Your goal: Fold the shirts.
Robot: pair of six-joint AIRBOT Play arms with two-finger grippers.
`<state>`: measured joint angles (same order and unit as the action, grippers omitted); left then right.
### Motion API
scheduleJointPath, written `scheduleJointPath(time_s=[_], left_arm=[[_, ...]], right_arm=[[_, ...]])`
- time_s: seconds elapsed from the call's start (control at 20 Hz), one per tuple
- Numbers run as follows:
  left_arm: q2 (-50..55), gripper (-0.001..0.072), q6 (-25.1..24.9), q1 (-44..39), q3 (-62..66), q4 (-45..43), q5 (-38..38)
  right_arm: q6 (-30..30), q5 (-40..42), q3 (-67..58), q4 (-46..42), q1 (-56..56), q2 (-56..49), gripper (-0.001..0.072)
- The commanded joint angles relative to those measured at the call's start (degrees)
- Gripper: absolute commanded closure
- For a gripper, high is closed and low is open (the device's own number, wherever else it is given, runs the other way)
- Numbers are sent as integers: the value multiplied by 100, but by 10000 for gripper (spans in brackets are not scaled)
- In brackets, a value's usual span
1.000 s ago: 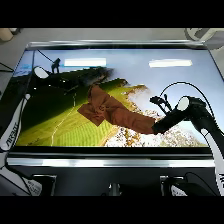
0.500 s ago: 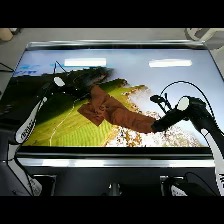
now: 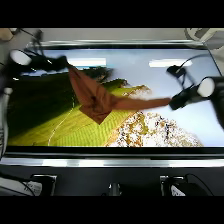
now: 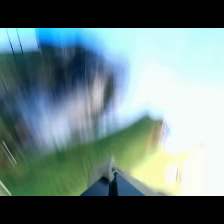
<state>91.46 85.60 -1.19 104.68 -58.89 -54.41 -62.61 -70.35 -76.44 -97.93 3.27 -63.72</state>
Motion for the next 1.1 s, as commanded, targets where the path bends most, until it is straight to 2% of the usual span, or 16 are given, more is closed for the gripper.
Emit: scheduleJointPath(time_s=[0.0,0.15,0.3,0.5,0.6,0.7,0.85,0.9,1.05], left_arm=[[-1523,683,-184,627,925,-730,48],[-2903,682,20,1139,1064,-1340,118],[-3764,682,181,1139,1034,-1241,280],[-4360,682,181,1027,1034,-1235,1021],[-4409,682,181,1027,1034,-1281,1207],[-4312,682,184,1027,1003,-1381,1071],[-4000,682,181,1027,573,-1379,564],[-3866,682,181,1027,295,-1377,365],[-3471,681,179,916,-1067,-1375,144]], right_arm=[[-688,304,-2111,-2129,-2,509,685],[-984,632,-3305,-2212,-2,994,685],[-1086,573,-3421,-1528,-2,1464,685],[-815,236,-3421,-931,-2,1720,685],[-785,-321,-3421,-791,-2,1729,684],[-785,-1266,-3418,-664,-2,1633,685],[-553,-3329,-3154,37,-2,1217,684],[-518,-3576,-2708,448,0,1154,686],[-503,-3554,-286,1956,0,1384,685]])
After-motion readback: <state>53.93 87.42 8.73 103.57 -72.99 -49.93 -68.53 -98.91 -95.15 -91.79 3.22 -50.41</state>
